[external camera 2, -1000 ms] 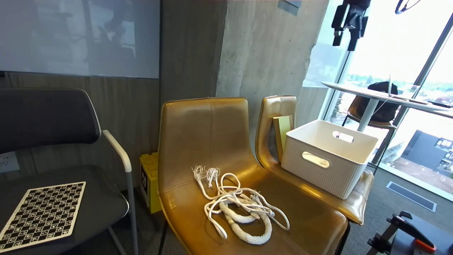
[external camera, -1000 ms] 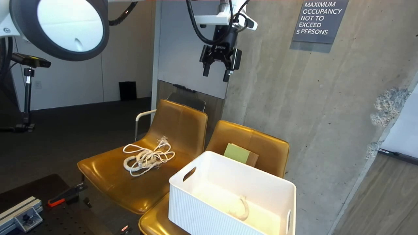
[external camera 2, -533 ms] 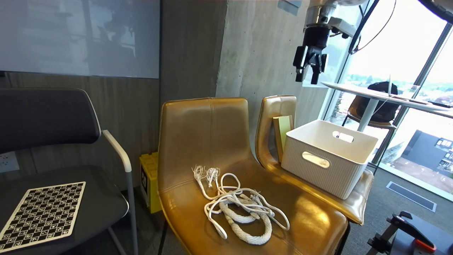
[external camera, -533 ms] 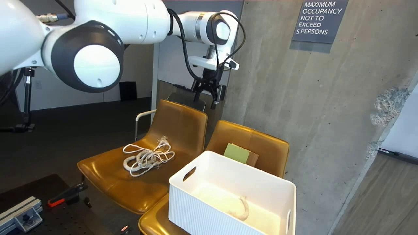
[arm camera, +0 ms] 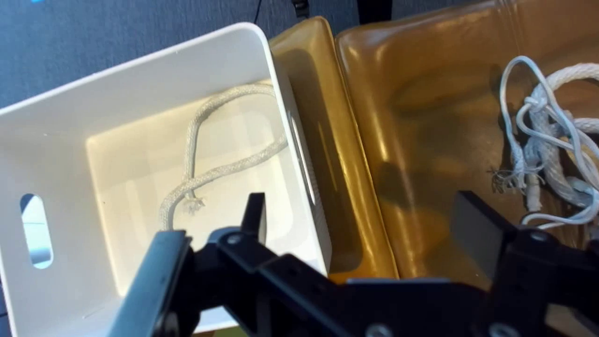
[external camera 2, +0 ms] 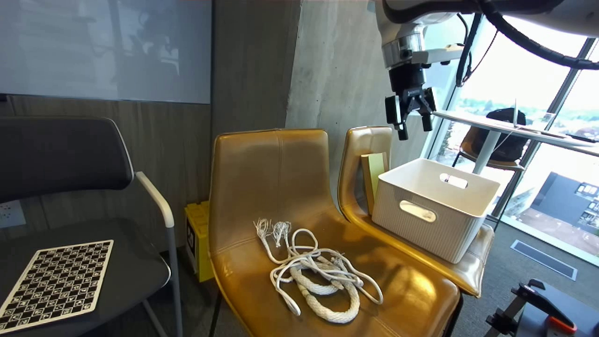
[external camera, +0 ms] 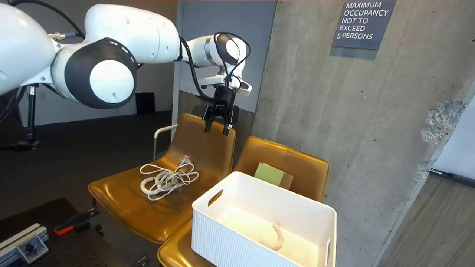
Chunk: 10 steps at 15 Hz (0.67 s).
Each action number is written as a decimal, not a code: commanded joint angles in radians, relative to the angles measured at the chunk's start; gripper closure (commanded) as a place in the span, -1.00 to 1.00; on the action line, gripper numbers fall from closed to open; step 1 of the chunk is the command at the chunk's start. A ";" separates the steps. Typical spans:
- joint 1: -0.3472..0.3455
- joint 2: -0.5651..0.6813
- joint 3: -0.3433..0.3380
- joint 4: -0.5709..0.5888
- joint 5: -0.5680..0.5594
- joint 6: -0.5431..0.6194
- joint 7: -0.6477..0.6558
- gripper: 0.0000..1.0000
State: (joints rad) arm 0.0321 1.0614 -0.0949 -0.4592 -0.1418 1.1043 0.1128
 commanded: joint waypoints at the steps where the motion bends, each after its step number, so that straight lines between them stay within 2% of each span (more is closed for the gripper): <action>1: 0.037 0.031 -0.029 0.025 -0.048 -0.158 -0.009 -1.00; 5: 0.041 0.058 0.012 0.037 -0.022 -0.224 -0.099 -1.00; 10: 0.057 0.086 0.014 0.040 -0.039 -0.225 -0.167 -1.00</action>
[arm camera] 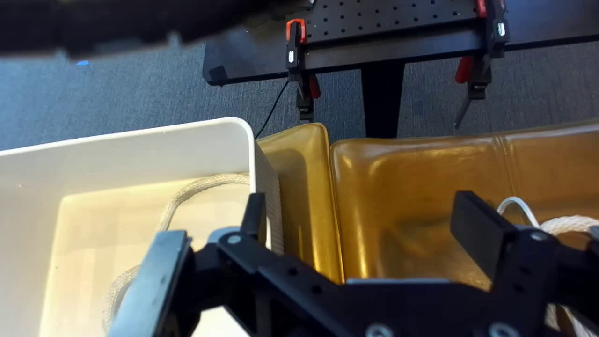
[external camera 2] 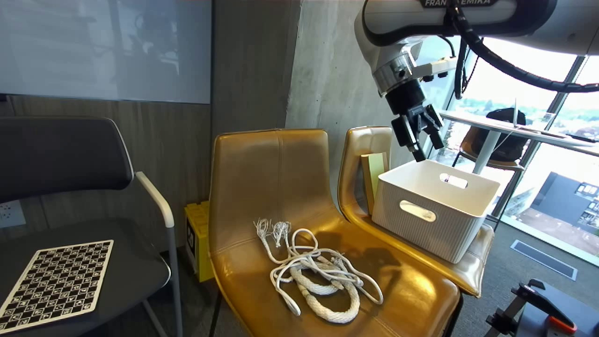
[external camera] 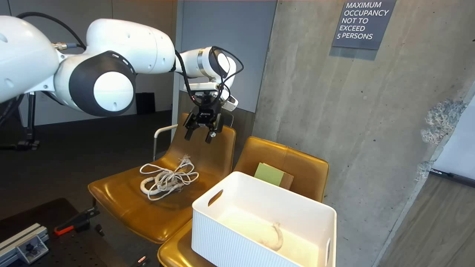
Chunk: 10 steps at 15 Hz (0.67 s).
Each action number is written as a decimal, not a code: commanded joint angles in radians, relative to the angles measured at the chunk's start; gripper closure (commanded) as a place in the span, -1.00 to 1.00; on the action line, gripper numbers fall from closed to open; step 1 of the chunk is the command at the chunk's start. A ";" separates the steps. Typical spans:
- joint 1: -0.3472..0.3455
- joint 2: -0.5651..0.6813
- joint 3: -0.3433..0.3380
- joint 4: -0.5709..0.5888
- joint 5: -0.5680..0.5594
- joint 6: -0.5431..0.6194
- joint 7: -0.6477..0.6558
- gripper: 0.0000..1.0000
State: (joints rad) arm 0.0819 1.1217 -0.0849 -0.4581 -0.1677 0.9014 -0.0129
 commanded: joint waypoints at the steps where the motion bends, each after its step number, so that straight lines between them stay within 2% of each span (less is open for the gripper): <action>1: 0.012 0.034 -0.003 0.044 -0.022 -0.006 -0.042 -1.00; 4: 0.023 0.046 -0.020 0.033 -0.041 0.004 -0.015 -1.00; 7: 0.054 0.063 -0.078 0.026 -0.130 -0.004 0.018 -1.00; 10: 0.074 0.084 -0.117 0.033 -0.206 0.038 0.030 -1.00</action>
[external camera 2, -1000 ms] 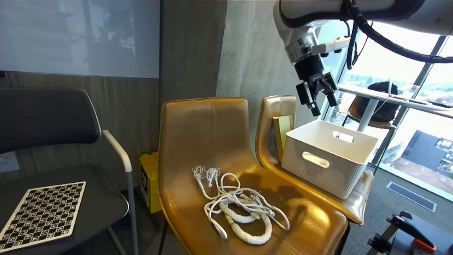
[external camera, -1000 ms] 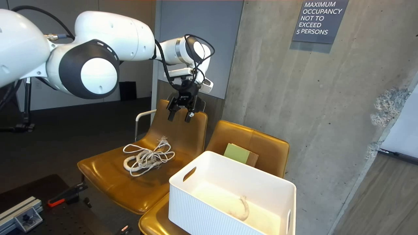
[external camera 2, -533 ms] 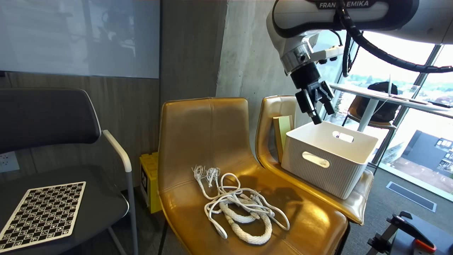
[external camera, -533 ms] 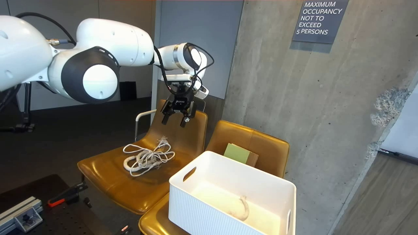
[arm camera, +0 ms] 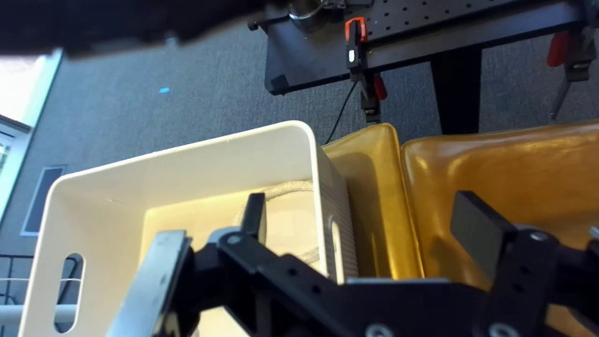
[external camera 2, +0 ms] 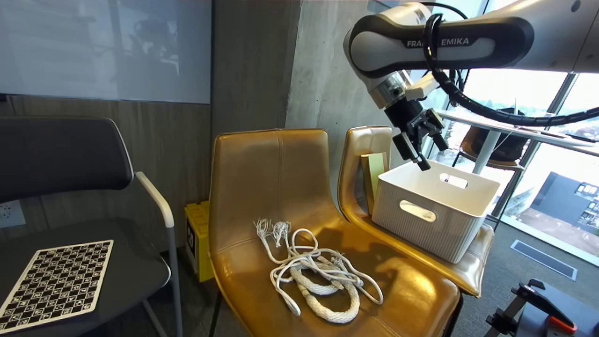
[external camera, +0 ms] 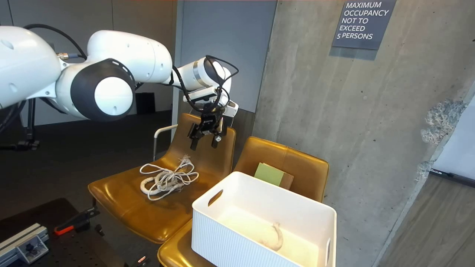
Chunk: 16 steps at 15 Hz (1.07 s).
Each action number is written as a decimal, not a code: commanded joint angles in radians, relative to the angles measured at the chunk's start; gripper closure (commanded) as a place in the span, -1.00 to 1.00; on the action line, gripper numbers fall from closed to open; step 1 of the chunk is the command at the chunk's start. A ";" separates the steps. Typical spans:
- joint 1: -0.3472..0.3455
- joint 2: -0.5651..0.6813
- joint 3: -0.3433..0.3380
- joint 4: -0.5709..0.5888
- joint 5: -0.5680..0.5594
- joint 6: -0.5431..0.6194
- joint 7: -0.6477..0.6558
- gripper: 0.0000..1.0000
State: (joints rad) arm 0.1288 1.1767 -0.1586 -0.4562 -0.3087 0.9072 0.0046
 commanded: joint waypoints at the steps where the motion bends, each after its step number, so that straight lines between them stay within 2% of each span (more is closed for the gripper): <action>1: 0.030 0.035 -0.048 0.034 -0.078 0.056 0.008 -1.00; 4: 0.024 0.040 -0.026 0.029 -0.066 0.138 -0.040 -1.00; 6: 0.004 0.041 0.008 0.036 -0.020 0.209 -0.066 -1.00; 7: 0.021 0.037 -0.022 0.014 -0.046 0.164 -0.037 -1.00; 12: 0.019 0.024 -0.011 -0.008 -0.032 0.209 -0.049 -1.00; 16: 0.056 0.107 0.000 0.033 -0.051 0.272 -0.145 -1.00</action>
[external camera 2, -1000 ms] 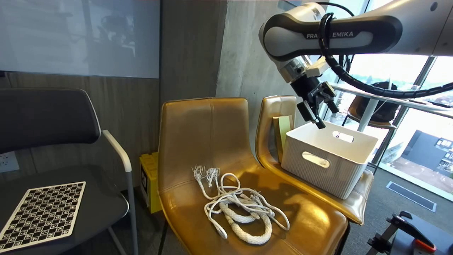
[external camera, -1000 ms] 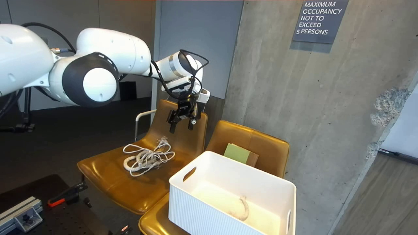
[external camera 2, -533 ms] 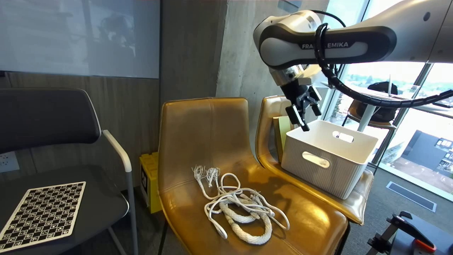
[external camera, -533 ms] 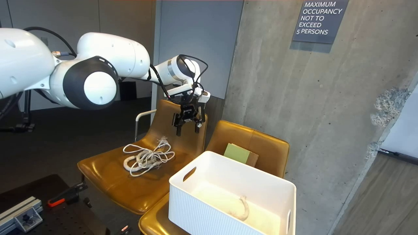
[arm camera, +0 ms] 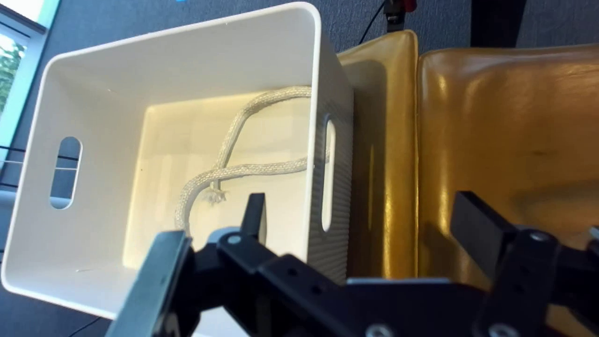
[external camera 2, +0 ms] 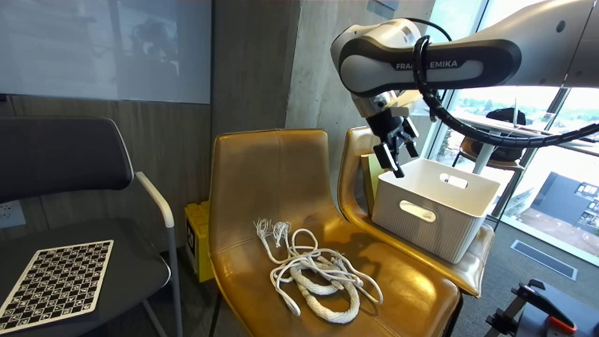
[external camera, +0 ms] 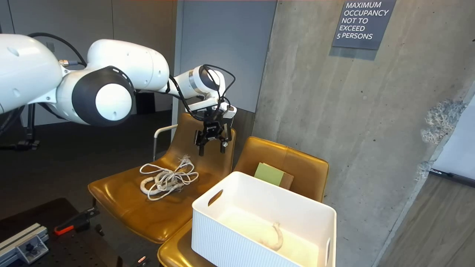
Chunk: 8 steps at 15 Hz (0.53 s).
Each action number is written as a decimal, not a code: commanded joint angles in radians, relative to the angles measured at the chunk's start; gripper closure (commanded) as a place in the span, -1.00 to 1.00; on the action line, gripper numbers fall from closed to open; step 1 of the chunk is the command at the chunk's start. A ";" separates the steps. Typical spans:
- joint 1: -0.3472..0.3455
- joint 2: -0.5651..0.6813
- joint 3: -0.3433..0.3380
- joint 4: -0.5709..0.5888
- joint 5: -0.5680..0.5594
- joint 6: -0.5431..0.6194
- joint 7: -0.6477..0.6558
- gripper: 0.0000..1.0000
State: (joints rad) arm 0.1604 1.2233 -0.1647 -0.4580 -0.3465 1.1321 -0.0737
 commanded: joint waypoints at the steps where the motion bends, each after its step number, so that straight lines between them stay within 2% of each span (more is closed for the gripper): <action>1: 0.032 0.073 0.017 0.034 -0.003 0.064 -0.090 -1.00; 5: 0.108 0.123 0.043 0.031 0.006 0.080 -0.129 -1.00; 8: 0.153 0.117 0.052 0.022 0.005 0.094 -0.168 -1.00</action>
State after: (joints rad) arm 0.2883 1.3447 -0.1259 -0.4556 -0.3450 1.2153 -0.1853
